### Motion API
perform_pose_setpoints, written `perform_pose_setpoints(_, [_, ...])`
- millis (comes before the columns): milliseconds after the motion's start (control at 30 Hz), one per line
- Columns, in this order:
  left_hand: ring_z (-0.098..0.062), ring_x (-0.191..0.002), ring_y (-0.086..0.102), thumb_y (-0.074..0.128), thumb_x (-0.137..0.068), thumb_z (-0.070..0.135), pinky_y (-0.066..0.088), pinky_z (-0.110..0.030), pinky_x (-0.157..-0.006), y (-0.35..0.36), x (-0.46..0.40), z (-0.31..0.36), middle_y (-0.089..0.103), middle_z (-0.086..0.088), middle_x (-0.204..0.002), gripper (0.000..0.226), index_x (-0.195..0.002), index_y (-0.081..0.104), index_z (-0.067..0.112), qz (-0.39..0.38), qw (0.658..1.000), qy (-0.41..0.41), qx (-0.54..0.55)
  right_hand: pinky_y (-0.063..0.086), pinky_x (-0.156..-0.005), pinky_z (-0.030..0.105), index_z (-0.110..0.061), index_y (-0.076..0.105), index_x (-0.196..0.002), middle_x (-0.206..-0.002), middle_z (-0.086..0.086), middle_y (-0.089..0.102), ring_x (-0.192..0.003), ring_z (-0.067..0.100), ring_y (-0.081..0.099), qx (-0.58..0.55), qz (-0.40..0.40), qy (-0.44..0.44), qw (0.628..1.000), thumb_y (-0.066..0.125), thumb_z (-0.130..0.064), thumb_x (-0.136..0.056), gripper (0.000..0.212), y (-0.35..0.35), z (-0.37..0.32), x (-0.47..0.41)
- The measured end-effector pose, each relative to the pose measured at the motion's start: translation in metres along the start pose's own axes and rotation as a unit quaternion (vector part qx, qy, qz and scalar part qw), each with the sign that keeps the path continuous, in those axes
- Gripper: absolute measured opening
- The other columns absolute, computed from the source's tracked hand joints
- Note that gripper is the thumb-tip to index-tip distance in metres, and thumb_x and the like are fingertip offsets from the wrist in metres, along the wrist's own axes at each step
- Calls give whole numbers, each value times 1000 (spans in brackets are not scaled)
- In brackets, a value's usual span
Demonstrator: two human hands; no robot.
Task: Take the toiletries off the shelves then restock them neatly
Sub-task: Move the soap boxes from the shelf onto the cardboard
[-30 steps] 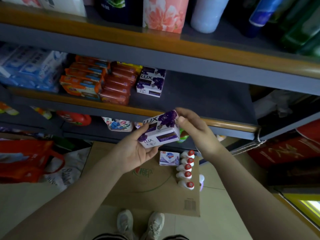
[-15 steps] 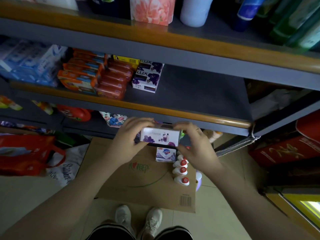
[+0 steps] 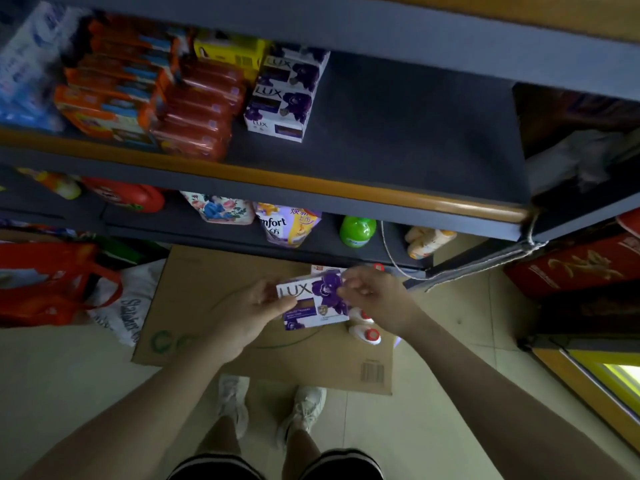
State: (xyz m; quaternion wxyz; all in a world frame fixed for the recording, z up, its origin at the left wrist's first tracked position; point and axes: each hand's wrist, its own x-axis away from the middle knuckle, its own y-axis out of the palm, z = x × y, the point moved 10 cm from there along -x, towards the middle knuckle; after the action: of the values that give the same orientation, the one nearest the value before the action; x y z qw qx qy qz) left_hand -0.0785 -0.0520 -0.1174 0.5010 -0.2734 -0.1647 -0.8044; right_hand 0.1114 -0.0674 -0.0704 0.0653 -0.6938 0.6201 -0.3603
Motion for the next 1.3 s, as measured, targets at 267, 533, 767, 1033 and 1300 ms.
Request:
perform_pose_setpoints(267, [-18,-95,59,67,-82,37,45,-30,-81,0,-78,-113,61,-3,-108,33,-105,59,16,10,968,-97,-231,45,-89,33,-18,64,-95,-101,6,65,-94,23,60,-40,24,141,989,56,-23,-91,11,26,88,-30])
perform_pose_setpoints(533, [-23,-82,57,61,-87,37,35,-28,-59,29,-140,-166,54,2,-79,26,-89,51,13,30,951,-98,-293,49,-80,38,-24,61,-78,-83,0,62,-76,19,57,-107,73,134,983,55,-12,-90,18,21,115,-56])
perform_pose_setpoints(767, [-24,-95,62,51,-94,22,50,-37,-81,56,-160,-168,65,-8,-113,26,-117,57,11,-3,966,-99,-240,46,-73,34,-26,60,-73,-75,0,64,-69,17,56,-151,85,146,974,55,-6,-87,25,10,110,-58])
perform_pose_setpoints(1033, [-16,-102,60,49,-95,14,45,-26,-87,-2,-120,-79,61,-4,-122,31,-125,52,11,34,976,25,-211,43,-63,9,-12,62,-97,-77,-8,64,-62,-3,57,-101,93,20,990,50,-6,-93,14,-5,3,-67])
perform_pose_setpoints(1300, [-12,-90,53,44,-88,13,41,-18,-76,-97,-3,152,66,-6,-100,28,-107,62,5,166,795,416,-409,43,-70,31,-6,67,-91,-86,7,67,-77,23,58,106,299,-233,919,47,0,-83,23,-32,-166,-73])
